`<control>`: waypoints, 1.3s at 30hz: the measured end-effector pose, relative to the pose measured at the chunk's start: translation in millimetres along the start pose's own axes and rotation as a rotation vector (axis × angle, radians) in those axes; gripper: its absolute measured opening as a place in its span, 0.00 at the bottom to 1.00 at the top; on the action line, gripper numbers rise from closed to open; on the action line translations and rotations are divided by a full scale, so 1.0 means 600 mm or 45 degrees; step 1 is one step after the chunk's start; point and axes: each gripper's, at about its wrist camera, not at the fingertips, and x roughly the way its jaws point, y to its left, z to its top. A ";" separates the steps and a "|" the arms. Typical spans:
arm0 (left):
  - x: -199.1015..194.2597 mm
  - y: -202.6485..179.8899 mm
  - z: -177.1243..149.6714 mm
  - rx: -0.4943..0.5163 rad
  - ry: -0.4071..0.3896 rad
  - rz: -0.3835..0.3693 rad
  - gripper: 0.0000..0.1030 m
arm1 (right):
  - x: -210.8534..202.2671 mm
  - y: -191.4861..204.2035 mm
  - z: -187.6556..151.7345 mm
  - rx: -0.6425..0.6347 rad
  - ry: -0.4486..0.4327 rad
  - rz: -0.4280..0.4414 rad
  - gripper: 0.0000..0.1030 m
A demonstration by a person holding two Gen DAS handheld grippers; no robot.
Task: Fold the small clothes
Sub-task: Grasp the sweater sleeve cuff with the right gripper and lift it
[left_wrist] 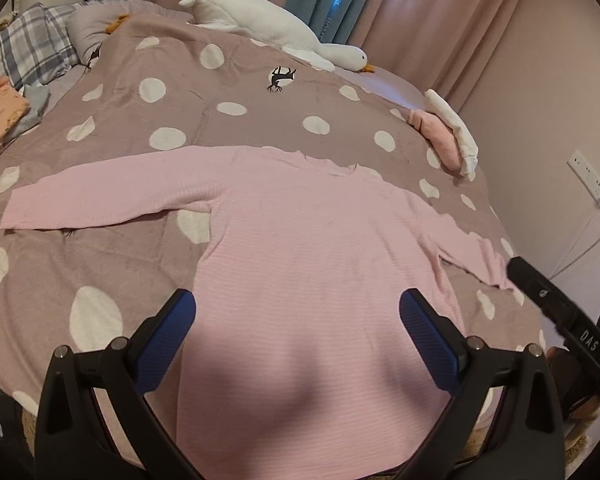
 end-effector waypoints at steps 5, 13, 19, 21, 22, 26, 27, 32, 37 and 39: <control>0.043 0.011 0.007 -0.029 0.070 0.008 0.89 | -0.003 -0.090 0.035 0.179 -0.007 0.061 0.89; 0.134 0.035 -0.049 -0.081 0.295 0.027 0.76 | 0.016 -0.355 0.046 0.677 0.011 -0.266 0.54; 0.157 0.032 -0.065 -0.072 0.388 0.051 0.74 | 0.054 -0.524 0.012 0.981 0.093 -0.403 0.46; 0.161 0.030 -0.066 -0.056 0.395 0.069 0.74 | 0.068 -0.565 -0.007 1.091 0.124 -0.425 0.46; 0.163 0.030 -0.067 -0.054 0.399 0.075 0.74 | 0.075 -0.582 -0.019 1.150 0.132 -0.436 0.46; 0.168 0.032 -0.069 -0.059 0.411 0.079 0.74 | 0.101 -0.619 -0.039 1.205 0.155 -0.531 0.46; 0.169 0.033 -0.070 -0.062 0.413 0.081 0.74 | 0.109 -0.628 -0.041 1.218 0.148 -0.521 0.46; 0.173 0.032 -0.069 -0.077 0.418 0.084 0.75 | 0.132 -0.650 -0.023 1.243 0.085 -0.410 0.09; 0.163 0.031 -0.062 -0.088 0.409 0.067 0.75 | 0.097 -0.641 0.008 1.135 0.010 -0.490 0.06; 0.158 0.031 -0.056 -0.092 0.395 0.064 0.75 | 0.075 -0.650 0.015 1.109 -0.041 -0.549 0.06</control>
